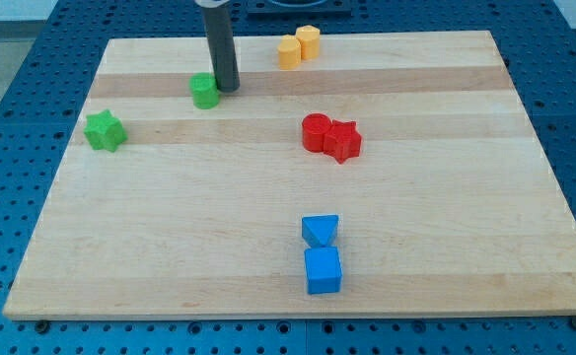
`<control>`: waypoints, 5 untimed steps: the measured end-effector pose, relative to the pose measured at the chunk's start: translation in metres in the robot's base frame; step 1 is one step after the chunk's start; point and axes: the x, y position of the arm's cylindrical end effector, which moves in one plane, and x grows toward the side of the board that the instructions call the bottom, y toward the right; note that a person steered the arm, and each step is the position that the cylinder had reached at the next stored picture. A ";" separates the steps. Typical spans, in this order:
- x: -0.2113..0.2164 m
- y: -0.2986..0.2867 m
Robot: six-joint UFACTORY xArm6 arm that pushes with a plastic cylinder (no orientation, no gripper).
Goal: Push the green circle into the green star
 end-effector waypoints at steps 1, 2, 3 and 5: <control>0.008 -0.023; 0.006 -0.041; -0.007 -0.053; 0.016 -0.067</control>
